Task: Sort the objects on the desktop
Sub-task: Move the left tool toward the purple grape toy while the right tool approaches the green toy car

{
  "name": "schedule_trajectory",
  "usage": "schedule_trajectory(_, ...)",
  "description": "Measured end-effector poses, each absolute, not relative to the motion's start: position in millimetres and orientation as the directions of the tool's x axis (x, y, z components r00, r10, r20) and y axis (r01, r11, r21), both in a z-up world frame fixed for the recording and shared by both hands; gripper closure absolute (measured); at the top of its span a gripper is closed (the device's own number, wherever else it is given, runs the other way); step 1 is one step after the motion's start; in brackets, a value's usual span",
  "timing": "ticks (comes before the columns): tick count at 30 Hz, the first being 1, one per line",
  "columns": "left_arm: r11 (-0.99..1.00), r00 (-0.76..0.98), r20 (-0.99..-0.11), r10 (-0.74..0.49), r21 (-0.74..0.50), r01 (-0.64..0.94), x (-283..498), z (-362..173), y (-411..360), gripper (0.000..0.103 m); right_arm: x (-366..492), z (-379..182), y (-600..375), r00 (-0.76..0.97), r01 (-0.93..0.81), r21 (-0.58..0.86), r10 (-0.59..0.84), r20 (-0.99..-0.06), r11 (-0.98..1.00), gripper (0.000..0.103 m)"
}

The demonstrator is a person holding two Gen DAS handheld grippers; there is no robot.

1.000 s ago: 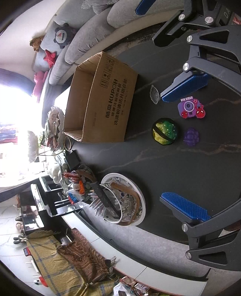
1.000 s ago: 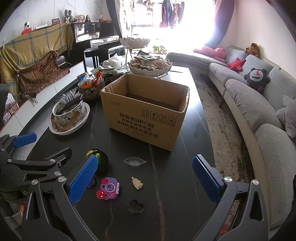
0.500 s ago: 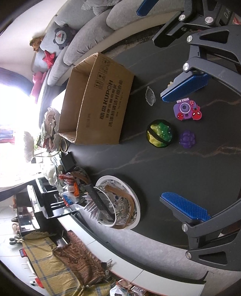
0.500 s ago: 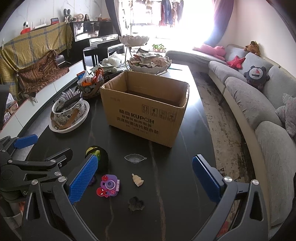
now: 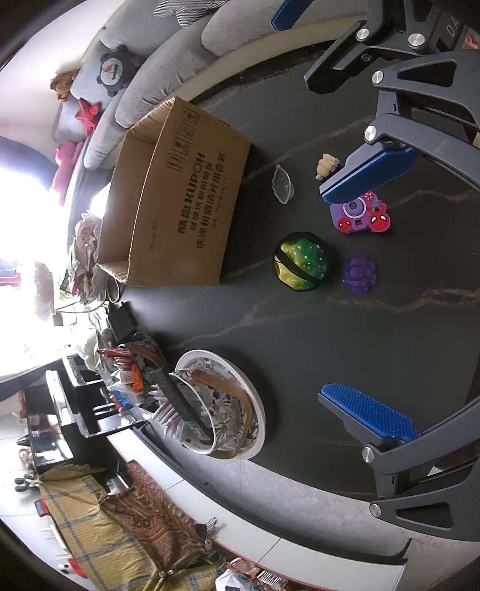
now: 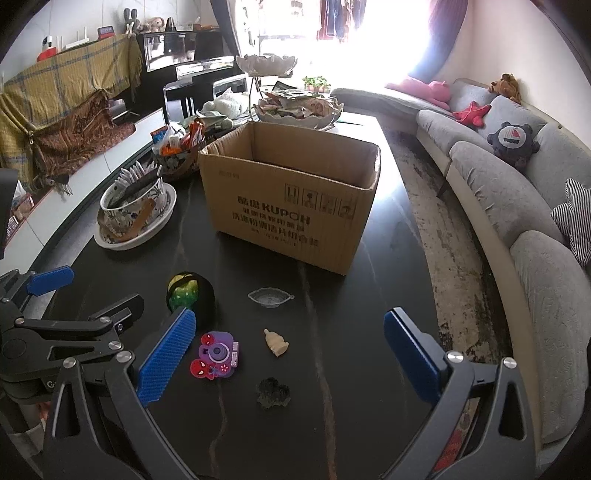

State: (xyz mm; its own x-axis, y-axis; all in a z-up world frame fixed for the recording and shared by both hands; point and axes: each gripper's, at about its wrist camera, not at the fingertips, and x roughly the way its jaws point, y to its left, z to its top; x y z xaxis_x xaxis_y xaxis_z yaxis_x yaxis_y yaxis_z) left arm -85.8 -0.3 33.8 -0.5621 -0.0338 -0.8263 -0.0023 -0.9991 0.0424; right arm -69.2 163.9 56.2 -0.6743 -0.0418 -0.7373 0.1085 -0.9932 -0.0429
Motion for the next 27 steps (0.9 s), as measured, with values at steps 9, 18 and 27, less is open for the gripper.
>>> schedule_trajectory(9, -1.000, -0.540, -0.842, -0.019, 0.028, -0.009, -86.2, 26.7, -0.4, 0.006, -67.8, 51.2, 164.6, -0.665, 0.108, -0.039, -0.043, -0.746, -0.993, 0.002)
schedule_trajectory(18, -0.999, -0.525, -0.851, -0.021, 0.032, -0.012, -85.6, 18.7, 0.0, 0.006, -67.0, 42.8, 165.2, -0.645, 0.104, -0.037, -0.039, -0.763, -0.994, 0.002)
schedule_trajectory(27, -0.999, -0.514, -0.857, -0.028, 0.041, -0.014, -85.7, 14.2, 1.6, 0.006, -67.1, 37.1, 166.3, -0.634, 0.098, -0.029, -0.040, -0.772, -0.995, 0.002)
